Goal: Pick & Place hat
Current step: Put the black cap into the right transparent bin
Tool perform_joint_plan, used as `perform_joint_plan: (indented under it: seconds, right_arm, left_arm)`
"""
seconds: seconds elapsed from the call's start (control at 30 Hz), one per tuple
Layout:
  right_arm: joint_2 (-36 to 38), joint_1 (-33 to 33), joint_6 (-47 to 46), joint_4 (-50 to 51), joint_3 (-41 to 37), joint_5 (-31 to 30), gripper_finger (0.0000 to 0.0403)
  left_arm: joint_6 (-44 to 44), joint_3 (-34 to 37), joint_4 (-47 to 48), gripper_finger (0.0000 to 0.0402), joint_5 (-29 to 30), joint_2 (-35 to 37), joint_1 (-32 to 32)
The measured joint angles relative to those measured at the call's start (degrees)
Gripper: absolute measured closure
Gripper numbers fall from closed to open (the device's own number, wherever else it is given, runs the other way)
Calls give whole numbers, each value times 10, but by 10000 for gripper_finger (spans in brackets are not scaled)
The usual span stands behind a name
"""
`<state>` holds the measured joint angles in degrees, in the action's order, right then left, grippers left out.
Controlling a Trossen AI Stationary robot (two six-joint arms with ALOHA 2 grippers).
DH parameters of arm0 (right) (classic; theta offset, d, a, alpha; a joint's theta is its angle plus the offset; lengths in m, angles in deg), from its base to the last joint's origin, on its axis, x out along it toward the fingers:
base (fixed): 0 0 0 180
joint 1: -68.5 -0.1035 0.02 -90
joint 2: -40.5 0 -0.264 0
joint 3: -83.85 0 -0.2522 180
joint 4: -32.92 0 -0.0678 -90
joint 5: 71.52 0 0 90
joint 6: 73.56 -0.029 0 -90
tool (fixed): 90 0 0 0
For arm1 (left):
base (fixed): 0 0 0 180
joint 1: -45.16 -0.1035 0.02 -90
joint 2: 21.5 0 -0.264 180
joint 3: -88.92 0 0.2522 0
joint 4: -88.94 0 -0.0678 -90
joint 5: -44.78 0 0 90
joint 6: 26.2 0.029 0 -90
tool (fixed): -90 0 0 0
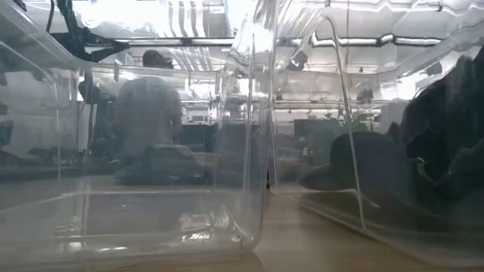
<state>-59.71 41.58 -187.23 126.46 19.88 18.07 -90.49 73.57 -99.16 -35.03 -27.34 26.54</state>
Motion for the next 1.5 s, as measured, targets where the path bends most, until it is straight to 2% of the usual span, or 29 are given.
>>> perform_joint_plan:
  seconds: [0.1,0.27,0.33,0.53,0.63,0.83,0.93,1.03,1.13,1.2,1.3,1.5]
  right_arm:
    - [4,3,23,-3,22,-56,167]
    - [5,12,90,-30,67,-224,172]
    - [5,23,121,-37,78,-251,174]
    - [3,66,194,-40,89,-253,177]
    - [1,78,216,-47,85,-250,177]
    - [1,92,256,-48,81,-250,177]
    - [1,98,291,-47,81,-249,177]
    - [2,109,328,-53,83,-250,177]
    - [3,119,378,-61,92,-251,177]
    - [4,125,401,-64,94,-251,177]
    - [4,130,428,-66,96,-251,177]
    - [4,129,451,-68,97,-251,177]
  left_arm:
    - [-1,0,0,401,0,0,0]
    - [-40,0,0,401,0,0,0]
    - [-49,0,0,401,0,0,0]
    - [-68,0,5,399,-53,-1,0]
    - [-75,0,5,380,-97,-1,0]
    - [-83,0,5,297,-123,-2,0]
    - [-121,-3,6,248,-123,-8,0]
    - [-148,-28,8,212,-123,-23,0]
    - [-111,-73,18,193,-125,-51,0]
    - [-62,-112,59,189,-137,-80,0]
    - [-1,-178,169,188,-142,-137,0]
    - [82,-321,369,188,-142,-280,-5]
